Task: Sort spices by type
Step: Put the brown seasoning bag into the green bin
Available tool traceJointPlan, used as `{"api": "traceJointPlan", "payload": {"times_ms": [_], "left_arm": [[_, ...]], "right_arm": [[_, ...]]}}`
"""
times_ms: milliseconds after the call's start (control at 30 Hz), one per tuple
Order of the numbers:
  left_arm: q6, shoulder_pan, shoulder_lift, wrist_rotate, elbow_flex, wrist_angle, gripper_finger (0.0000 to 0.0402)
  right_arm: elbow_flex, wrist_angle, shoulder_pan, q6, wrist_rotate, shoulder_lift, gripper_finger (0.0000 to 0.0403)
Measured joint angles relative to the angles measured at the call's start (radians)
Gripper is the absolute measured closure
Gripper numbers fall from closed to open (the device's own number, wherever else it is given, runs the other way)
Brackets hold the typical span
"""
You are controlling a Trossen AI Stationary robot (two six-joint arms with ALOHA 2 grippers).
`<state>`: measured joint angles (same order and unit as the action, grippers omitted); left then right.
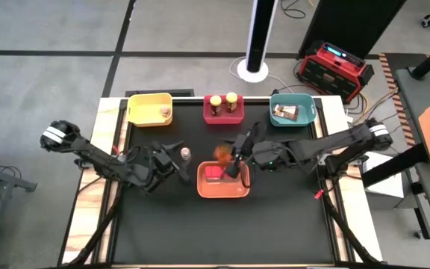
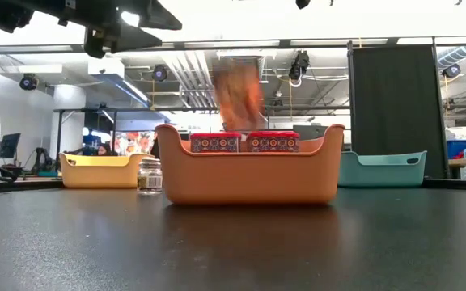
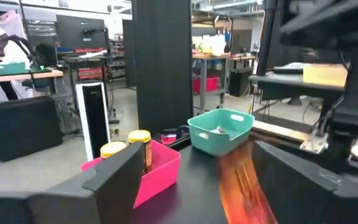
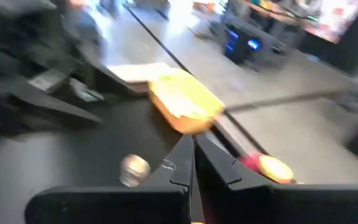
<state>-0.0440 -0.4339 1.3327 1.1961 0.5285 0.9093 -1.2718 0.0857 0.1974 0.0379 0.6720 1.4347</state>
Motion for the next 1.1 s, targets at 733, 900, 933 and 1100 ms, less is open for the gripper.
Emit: {"api": "traceJointPlan", "payload": {"times_ms": [733,900,933,1100], "left_arm": [[0.001,-0.044,0.001,-0.001,0.0,-0.081,0.0115],[0.0,-0.071,-0.002,-0.002,0.0,-0.081,0.0115],[-0.003,-0.079,-0.005,-0.001,0.0,-0.081,0.0115],[-0.076,-0.139,-0.027,-0.001,0.024,-0.082,0.0115]], "right_arm": [[-0.129,0.888,-0.107,0.439,0.072,-0.035,0.0394],[-0.021,0.846,-0.24,0.487,-0.109,-0.026,0.0394],[0.008,0.817,-0.268,0.486,-0.144,-0.019,0.0394],[0.168,0.603,-0.395,0.444,-0.303,0.002,0.0394]]}}
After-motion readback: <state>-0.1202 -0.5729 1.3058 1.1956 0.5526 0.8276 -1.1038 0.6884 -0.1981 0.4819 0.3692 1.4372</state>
